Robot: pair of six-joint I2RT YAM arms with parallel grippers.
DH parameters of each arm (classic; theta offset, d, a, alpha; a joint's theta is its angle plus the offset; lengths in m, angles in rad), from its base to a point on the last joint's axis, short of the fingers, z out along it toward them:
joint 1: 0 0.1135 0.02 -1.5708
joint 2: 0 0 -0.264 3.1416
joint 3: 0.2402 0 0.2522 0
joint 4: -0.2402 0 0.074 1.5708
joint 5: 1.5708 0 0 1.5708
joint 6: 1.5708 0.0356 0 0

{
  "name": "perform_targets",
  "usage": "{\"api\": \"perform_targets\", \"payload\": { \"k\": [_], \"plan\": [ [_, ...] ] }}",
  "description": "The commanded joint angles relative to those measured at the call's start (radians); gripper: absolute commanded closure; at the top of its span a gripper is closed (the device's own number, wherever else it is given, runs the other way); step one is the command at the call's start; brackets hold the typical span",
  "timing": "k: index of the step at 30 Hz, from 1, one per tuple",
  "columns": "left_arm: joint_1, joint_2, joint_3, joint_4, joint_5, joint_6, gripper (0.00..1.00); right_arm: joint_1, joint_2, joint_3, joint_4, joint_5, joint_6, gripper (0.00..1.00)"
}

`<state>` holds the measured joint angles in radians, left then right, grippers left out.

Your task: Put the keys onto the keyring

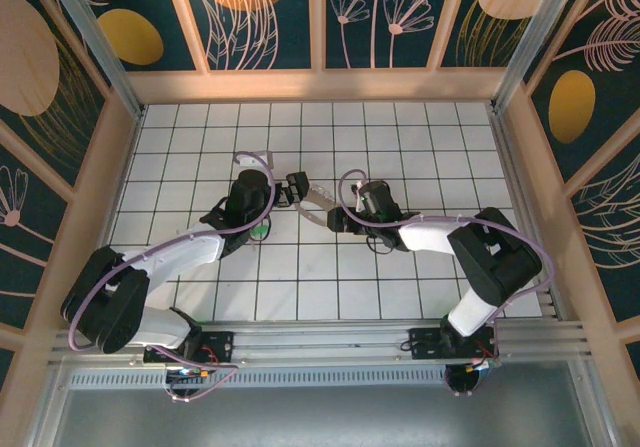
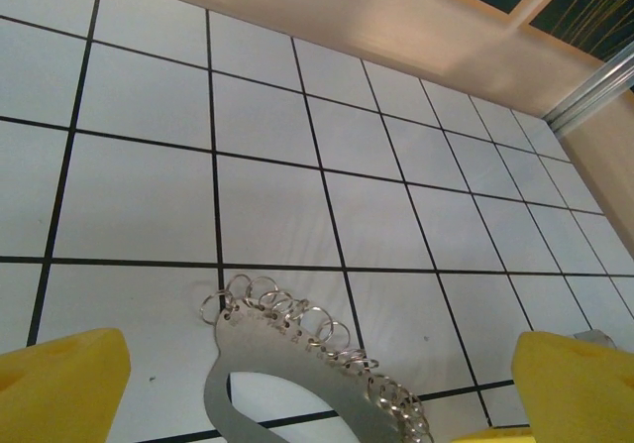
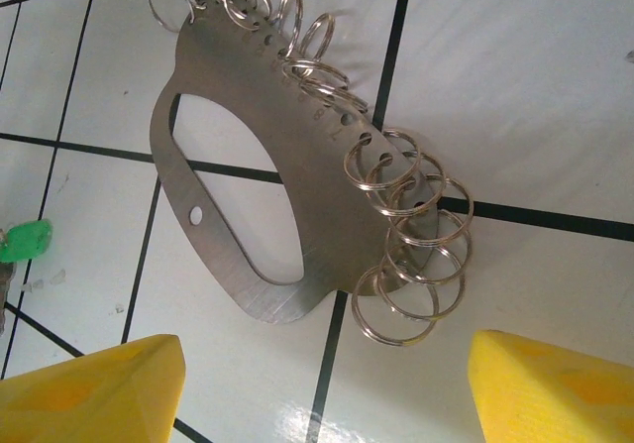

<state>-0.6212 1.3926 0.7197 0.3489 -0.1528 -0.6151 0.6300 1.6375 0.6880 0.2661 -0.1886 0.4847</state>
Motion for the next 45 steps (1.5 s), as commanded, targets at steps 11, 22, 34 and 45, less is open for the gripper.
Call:
{"api": "perform_targets", "payload": {
  "k": [11,22,34,45],
  "plan": [
    [-0.003,0.011,-0.002,0.035,0.015,-0.015,0.01,0.010,0.041,0.056,0.027,-0.038,0.004,0.24],
    [-0.003,0.013,-0.002,0.034,0.015,-0.012,0.01,0.006,0.076,0.108,0.010,-0.010,-0.021,0.25],
    [-0.002,-0.003,-0.005,0.032,0.013,-0.012,0.01,0.010,-0.002,0.067,-0.098,0.097,-0.096,0.43],
    [-0.003,0.001,-0.005,0.039,0.020,-0.022,0.01,0.067,-0.008,0.056,-0.167,0.188,-0.142,0.59]
  ]
}}
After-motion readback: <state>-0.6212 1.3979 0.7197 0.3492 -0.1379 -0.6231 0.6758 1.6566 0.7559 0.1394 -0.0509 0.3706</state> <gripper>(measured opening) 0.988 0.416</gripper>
